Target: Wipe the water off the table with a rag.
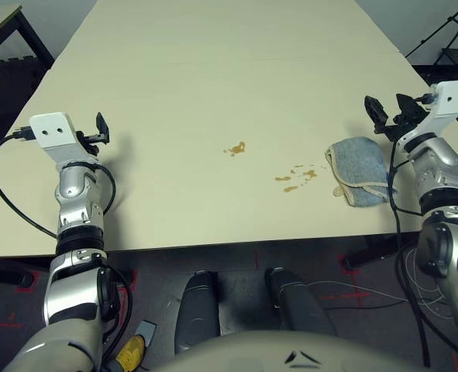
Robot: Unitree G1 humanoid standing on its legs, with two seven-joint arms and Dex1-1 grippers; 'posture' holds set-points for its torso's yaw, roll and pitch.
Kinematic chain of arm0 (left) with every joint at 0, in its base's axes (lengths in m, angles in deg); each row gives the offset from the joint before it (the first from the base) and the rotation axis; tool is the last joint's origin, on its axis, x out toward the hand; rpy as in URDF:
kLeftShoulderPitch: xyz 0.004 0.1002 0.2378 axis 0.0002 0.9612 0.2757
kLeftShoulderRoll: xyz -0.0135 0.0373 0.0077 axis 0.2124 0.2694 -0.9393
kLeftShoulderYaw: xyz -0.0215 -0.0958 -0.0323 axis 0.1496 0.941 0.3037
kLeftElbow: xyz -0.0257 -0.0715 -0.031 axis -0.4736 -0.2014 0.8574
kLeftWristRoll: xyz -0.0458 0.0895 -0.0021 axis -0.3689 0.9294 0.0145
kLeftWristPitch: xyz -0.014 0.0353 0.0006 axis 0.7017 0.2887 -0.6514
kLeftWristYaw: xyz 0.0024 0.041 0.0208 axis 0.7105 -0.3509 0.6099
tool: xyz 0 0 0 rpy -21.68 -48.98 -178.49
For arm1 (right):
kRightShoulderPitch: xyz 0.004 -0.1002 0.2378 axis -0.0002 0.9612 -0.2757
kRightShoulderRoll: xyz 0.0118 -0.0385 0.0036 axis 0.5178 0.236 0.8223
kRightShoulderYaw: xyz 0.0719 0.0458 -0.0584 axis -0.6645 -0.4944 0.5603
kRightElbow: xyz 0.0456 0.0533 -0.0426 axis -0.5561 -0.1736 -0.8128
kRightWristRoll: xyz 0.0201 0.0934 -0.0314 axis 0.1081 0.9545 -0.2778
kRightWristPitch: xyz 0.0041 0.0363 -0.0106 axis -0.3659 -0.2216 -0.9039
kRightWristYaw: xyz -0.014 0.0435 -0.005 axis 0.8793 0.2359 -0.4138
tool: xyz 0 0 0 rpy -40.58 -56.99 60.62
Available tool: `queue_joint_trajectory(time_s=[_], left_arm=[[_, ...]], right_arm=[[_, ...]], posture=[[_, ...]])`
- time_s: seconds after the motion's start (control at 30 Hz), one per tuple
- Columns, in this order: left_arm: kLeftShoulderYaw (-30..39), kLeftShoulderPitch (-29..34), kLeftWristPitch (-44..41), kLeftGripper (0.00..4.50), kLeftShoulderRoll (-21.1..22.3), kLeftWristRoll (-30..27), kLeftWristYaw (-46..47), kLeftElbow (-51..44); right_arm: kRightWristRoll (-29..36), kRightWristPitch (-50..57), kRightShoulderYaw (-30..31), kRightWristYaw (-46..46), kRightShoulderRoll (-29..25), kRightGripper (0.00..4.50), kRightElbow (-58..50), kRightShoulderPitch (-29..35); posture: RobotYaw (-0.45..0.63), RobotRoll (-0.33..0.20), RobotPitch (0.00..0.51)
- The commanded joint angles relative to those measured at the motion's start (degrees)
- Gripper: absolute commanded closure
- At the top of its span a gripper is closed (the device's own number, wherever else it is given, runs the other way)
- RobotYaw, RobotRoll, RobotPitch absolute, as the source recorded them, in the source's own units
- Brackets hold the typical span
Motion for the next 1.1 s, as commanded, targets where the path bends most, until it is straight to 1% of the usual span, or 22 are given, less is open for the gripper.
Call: queue_joint_trajectory(time_s=[0.03,0.43,0.53,0.73,0.8,0.87,0.93,1.1], left_arm=[[0.64,0.52,-0.73,0.0,-0.06,-0.42,0.51,-0.52],[-0.23,-1.19,-0.9,0.0,0.0,-0.12,-0.52,0.85],[-0.45,-1.57,-1.4,0.0,0.37,-0.7,-2.76,0.56],[-1.22,-1.84,-6.41,0.0,1.92,-5.56,-15.81,-3.27],[-2.63,-0.77,-10.05,0.0,2.86,-8.56,-23.83,-7.66],[-4.62,1.23,-14.37,0.0,4.76,-12.15,-33.63,-13.52],[-5.96,3.12,-17.71,0.0,6.45,-14.69,-40.6,-17.79],[-8.02,7.15,-23.91,0.0,9.73,-18.89,-52.38,-24.5]], right_arm=[[-0.35,-0.13,0.29,-0.02,-0.02,0.05,1.02,-0.94],[-0.15,-0.16,-0.49,-0.3,-0.97,0.05,0.54,-0.07],[0.0,-0.15,-0.69,-0.36,-1.17,0.05,0.44,0.34],[0.24,0.08,-0.98,-0.57,-1.97,0.05,0.57,0.63],[0.3,0.22,-1.07,-0.63,-2.41,0.05,0.77,0.5],[0.32,0.44,-1.08,-0.8,-2.86,0.05,0.88,0.17],[0.29,0.56,-1.06,-0.86,-3.06,0.05,0.99,-0.1],[0.17,0.58,-0.97,-0.98,-3.21,0.05,1.19,-0.54]], posture=[[-0.06,0.0,0.135],[-0.08,0.0,0.144],[-0.09,0.0,0.147],[-0.08,0.0,0.144],[-0.07,0.0,0.137],[-0.07,0.0,0.137],[-0.07,0.0,0.127],[-0.07,0.0,0.117]])
